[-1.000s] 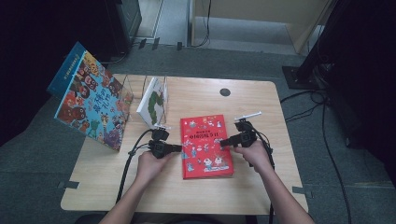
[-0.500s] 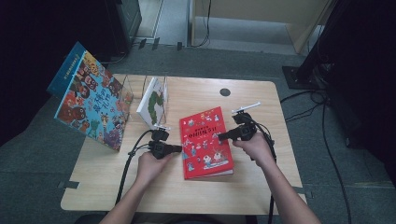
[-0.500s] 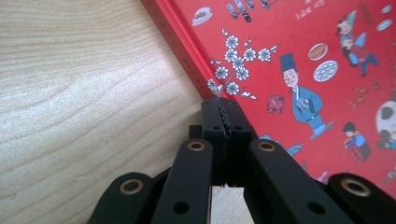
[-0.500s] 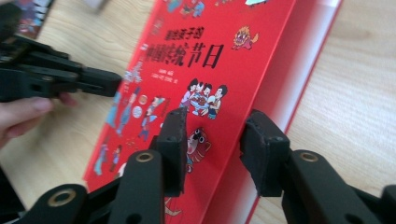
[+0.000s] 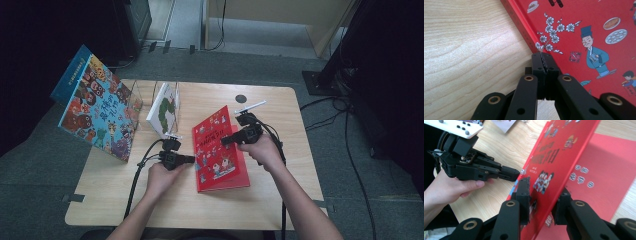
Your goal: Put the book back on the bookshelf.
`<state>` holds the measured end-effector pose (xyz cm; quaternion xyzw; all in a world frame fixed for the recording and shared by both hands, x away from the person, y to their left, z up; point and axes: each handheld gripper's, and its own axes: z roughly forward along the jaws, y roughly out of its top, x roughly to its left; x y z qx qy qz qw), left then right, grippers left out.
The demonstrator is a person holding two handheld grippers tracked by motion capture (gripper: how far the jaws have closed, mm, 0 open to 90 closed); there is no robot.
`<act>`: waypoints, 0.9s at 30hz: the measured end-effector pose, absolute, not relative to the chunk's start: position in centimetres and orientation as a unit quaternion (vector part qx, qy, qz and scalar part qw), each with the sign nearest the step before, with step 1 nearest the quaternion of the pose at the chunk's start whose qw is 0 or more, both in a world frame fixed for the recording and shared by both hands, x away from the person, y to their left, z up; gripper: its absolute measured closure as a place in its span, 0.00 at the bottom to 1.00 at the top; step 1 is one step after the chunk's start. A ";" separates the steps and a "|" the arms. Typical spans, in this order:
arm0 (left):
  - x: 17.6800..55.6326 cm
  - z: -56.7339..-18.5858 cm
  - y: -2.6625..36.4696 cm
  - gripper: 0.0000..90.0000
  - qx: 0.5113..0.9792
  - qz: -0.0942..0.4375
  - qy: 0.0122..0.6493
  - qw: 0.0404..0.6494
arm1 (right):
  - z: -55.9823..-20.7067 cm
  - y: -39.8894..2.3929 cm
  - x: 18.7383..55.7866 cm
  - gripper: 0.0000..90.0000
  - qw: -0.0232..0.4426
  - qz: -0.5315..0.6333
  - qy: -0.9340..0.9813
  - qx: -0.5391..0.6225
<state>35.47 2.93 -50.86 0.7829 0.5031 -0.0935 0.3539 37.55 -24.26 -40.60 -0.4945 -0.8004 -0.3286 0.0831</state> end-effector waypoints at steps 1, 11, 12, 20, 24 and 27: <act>35.5 -50.9 2.9 1.00 0.783 -0.094 0.503 0.354 | -40.5 -23.9 37.7 0.82 0.084 -0.324 -0.803 -0.493; 35.6 -50.9 2.9 0.88 0.775 -0.114 0.504 0.365 | -40.0 -23.6 39.1 0.89 0.114 -0.308 -0.806 -0.492; 35.6 -50.8 3.0 0.86 0.773 -0.115 0.505 0.365 | -39.9 -23.6 39.2 0.90 0.119 -0.304 -0.806 -0.494; 35.5 -50.6 3.1 0.72 0.777 -0.109 0.497 0.371 | -38.6 -22.9 39.3 0.93 0.114 -0.272 -0.824 -0.483; 35.4 -50.5 3.3 0.64 0.780 -0.103 0.491 0.373 | -38.3 -22.9 39.4 0.96 0.118 -0.269 -0.825 -0.483; 35.5 -50.5 3.3 0.57 0.777 -0.109 0.490 0.379 | -38.1 -23.1 39.5 0.98 0.128 -0.267 -0.821 -0.488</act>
